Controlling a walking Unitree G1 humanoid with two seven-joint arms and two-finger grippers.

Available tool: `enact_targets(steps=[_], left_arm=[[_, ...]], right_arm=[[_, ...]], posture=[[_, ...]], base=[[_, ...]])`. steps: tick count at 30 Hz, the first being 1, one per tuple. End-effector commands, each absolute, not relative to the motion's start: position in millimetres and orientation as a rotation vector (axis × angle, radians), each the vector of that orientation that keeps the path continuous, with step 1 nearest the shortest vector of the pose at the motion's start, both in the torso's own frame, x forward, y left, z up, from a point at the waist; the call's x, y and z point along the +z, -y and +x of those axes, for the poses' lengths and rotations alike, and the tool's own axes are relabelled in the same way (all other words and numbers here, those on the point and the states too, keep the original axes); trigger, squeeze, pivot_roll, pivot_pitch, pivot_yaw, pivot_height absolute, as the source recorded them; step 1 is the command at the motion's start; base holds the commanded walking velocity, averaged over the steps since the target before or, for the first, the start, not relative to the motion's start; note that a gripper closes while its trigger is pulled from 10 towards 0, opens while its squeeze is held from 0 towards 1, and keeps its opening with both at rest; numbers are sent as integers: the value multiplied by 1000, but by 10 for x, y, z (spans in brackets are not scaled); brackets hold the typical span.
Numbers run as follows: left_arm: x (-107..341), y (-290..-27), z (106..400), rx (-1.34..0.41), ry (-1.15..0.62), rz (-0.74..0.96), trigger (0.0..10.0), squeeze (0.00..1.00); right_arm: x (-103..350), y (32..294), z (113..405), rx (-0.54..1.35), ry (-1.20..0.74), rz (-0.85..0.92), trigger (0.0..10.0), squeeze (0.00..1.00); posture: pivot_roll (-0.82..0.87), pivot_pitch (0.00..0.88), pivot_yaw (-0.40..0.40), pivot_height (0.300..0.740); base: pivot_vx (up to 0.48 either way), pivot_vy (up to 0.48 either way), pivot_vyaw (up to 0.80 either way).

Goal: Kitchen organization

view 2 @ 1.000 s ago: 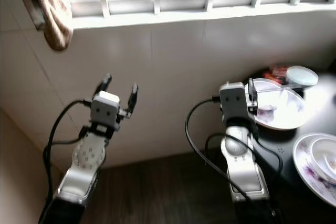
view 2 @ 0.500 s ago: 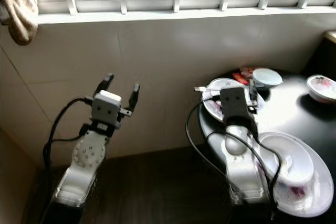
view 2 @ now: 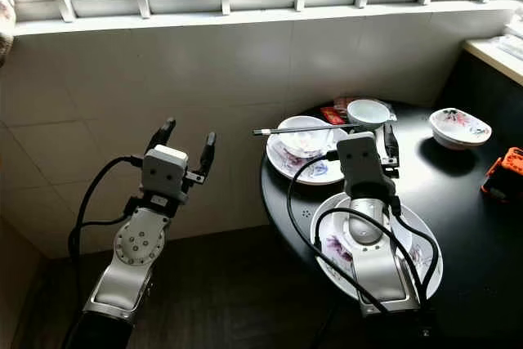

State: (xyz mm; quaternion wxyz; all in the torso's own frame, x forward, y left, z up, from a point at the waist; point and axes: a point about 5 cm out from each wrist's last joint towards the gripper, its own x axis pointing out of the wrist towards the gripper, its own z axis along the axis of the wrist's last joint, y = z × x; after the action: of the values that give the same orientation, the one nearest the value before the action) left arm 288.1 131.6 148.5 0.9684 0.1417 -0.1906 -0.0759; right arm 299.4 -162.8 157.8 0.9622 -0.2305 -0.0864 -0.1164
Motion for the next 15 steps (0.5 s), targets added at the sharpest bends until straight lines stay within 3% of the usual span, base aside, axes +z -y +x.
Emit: enact_targets(steps=[1,11,15], left_arm=[[1494,-1320,2890,-155,378,277,10000,0],[1484,-1313,2878,-161,378,285,10000,0],[1469,-1343,2874,-151,371,288,10000,0]], right_arm=[[1636,1622,2986,-241,208,-473,10000,0],[1638,1626,2962,-243,191,-452,10000,0],[1669,1651,2772,-201,126,-403,10000,0]], posture=[[42,0,-35,740],[40,0,-36,740],[32,0,-40,740]], base=[[0,0,0],[0,0,0],[0,0,0]])
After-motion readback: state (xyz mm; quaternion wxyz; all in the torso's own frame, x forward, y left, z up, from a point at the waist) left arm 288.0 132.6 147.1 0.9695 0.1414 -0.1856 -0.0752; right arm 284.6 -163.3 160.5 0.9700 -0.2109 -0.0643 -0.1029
